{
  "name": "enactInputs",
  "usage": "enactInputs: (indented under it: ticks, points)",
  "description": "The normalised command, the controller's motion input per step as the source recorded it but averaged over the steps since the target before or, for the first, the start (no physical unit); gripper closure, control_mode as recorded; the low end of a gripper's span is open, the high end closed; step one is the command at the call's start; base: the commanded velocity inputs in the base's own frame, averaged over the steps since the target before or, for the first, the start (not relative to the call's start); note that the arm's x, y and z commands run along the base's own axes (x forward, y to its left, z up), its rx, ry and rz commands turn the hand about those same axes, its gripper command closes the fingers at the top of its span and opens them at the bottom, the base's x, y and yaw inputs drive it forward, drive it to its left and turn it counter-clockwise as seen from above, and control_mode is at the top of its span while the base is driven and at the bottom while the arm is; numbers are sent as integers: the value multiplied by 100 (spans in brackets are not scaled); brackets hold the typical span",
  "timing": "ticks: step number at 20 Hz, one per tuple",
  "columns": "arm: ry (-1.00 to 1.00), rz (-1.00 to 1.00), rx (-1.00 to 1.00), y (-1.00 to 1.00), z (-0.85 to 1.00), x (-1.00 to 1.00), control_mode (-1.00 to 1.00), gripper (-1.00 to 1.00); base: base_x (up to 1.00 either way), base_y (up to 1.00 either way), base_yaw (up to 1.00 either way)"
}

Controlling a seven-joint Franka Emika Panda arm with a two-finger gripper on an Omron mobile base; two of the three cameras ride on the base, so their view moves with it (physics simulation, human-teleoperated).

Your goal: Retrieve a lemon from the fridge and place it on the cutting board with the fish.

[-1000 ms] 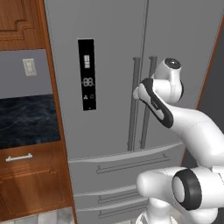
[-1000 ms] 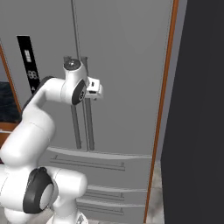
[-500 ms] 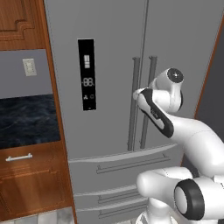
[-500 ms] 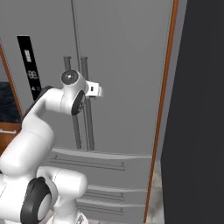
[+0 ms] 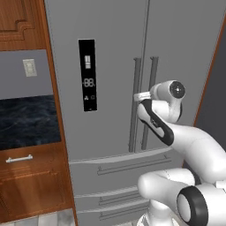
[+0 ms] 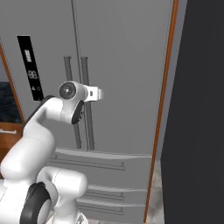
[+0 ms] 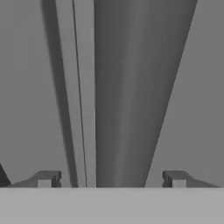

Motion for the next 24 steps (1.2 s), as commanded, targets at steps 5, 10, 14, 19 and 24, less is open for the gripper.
enactInputs:
  ticks: [5,10,14,19,24]
  points:
    - [-2,0,0,-4,0,14,-100,100,0,0,0]
    - [3,0,0,-13,10,-4,-100,100,0,0,0]
    - [13,-3,0,-42,27,-42,-100,100,0,0,0]
    - [2,-2,0,-72,21,-98,-100,100,0,0,0]
    - [0,0,1,-92,29,-100,-100,100,0,0,0]
